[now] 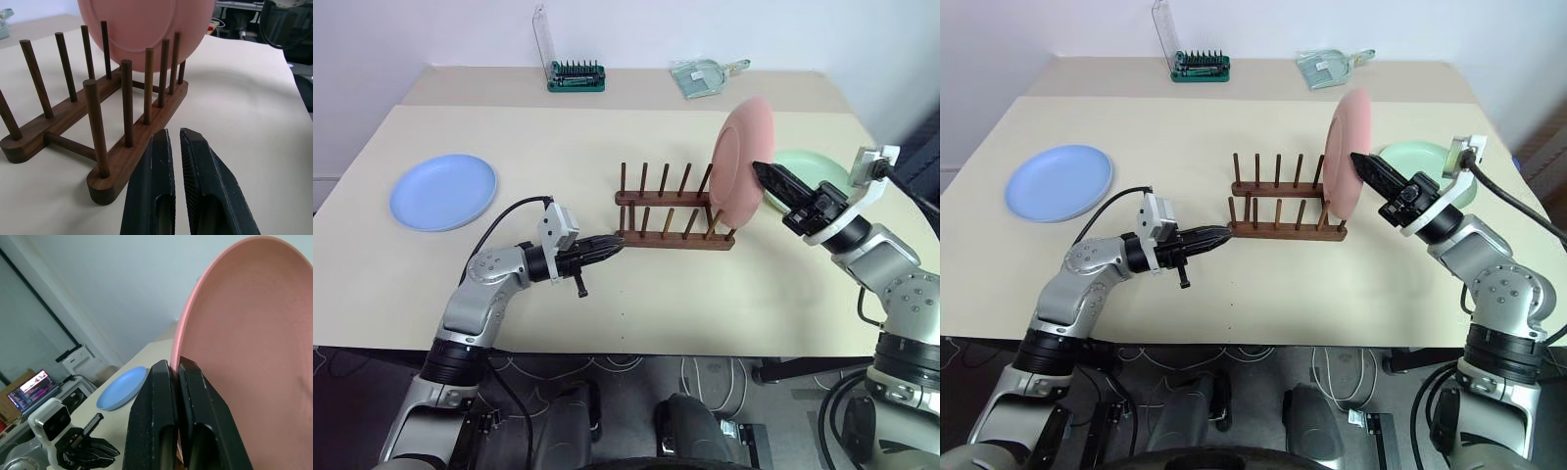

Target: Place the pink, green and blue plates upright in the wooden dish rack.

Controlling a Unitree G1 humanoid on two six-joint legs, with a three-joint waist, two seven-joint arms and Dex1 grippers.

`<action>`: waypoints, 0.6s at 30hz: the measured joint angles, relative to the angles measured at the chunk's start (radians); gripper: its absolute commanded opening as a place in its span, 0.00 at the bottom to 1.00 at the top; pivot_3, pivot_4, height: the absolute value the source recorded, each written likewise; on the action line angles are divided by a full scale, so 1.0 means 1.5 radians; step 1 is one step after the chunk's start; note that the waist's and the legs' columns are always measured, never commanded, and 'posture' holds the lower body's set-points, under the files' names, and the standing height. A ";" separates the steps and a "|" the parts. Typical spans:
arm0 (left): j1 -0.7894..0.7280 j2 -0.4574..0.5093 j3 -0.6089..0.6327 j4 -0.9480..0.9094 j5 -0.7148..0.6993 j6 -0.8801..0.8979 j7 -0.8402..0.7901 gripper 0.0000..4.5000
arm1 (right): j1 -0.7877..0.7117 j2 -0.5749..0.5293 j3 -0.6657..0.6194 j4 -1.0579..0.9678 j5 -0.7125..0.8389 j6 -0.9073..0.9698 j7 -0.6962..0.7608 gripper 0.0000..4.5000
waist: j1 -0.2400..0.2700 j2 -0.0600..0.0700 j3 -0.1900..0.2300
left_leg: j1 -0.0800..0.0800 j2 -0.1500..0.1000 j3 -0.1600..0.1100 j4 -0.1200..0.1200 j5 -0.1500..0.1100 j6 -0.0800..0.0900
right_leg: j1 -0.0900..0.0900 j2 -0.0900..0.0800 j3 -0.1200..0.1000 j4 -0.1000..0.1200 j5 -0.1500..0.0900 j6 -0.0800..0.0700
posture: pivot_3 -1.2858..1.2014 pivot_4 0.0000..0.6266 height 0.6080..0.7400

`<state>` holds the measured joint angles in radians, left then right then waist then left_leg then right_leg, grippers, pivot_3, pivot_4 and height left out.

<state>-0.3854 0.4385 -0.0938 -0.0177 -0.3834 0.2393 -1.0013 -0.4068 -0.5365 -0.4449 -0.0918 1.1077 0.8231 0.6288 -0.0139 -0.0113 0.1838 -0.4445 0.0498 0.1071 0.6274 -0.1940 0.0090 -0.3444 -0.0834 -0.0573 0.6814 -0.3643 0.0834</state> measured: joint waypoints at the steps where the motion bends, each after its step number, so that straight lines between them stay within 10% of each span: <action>1: 0.000 0.000 0.000 0.000 0.000 0.000 0.000 0.07 | 0.000 0.000 0.000 0.000 0.000 0.000 -0.002 0.21 | 0.000 0.000 0.000 | 0.000 0.000 0.000 0.000 0.000 0.000 | 0.000 0.000 0.000 0.000 0.000 0.000 | 0.52 0.24 0.94; 7: 0.000 0.000 0.000 0.000 0.000 0.000 0.000 0.07 | 0.000 0.000 0.000 0.000 -0.011 -0.014 -0.015 0.86 | 0.000 0.000 0.000 | 0.000 0.000 0.000 0.000 0.000 0.000 | 0.000 0.000 0.000 0.000 0.000 0.000 | 0.52 0.24 0.94; 18: 0.006 0.003 0.000 -0.002 0.000 0.001 0.000 0.07 | 0.025 -0.138 -0.064 -0.006 -0.172 -0.159 -0.030 0.86 | 0.003 0.000 0.000 | -0.001 0.000 0.001 -0.001 0.000 0.000 | -0.001 0.000 0.000 -0.001 0.000 0.000 | 0.52 0.24 0.94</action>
<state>-0.3770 0.4432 -0.0936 -0.0201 -0.3838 0.2404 -1.0014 -0.3694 -0.7430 -0.5405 -0.1002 0.8502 0.5853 0.5840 -0.0098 -0.0110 0.1842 -0.4453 0.0496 0.1080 0.6265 -0.1940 0.0088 -0.3454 -0.0835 -0.0571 0.6802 -0.3643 0.0835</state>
